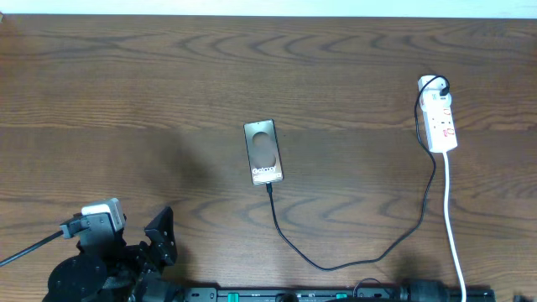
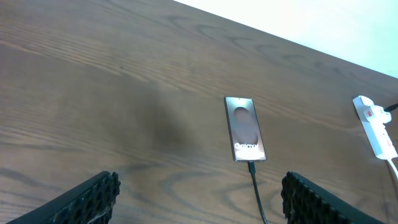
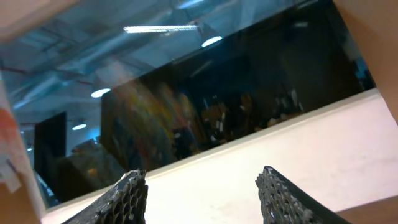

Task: Plug charger to phone and switch on socket
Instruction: 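Lift the right gripper away from the power strip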

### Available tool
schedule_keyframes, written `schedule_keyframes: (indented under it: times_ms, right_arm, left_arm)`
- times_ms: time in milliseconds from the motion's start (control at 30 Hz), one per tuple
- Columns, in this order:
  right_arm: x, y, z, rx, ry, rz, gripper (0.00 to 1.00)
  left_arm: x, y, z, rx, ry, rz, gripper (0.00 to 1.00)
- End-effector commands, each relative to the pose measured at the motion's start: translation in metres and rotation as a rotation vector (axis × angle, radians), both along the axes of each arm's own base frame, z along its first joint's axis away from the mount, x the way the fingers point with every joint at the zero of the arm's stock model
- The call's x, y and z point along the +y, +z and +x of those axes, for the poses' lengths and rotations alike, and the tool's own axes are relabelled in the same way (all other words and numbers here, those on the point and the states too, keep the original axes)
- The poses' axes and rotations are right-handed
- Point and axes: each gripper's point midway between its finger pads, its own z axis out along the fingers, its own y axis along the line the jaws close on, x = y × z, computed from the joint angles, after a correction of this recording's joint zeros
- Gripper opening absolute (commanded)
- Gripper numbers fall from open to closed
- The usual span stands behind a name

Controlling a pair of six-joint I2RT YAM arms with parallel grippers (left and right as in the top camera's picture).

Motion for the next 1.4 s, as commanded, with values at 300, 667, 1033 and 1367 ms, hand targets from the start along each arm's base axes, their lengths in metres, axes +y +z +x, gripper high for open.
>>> schedule_keyframes:
  times_ms: [300, 667, 1033, 1367]
  right_arm:
    - [0.003, 0.015, -0.023, -0.072, 0.049, -0.027, 0.99]
    - [-0.019, 0.056, -0.053, -0.279, -0.057, 0.038, 0.99]
    - [-0.044, 0.060, -0.058, -0.321, -0.172, 0.130, 0.99]
    - [-0.045, 0.028, -0.004, -0.180, -0.172, 0.134, 0.99]
  left_arm:
    - [-0.001, -0.001, -0.001, 0.002, 0.000, -0.008, 0.85]
    - [-0.001, -0.001, -0.001, 0.002, 0.000, -0.008, 0.85]
    - [-0.001, -0.001, -0.001, 0.002, 0.000, -0.008, 0.85]
    - [-0.001, -0.001, -0.001, 0.002, 0.000, -0.008, 0.85]
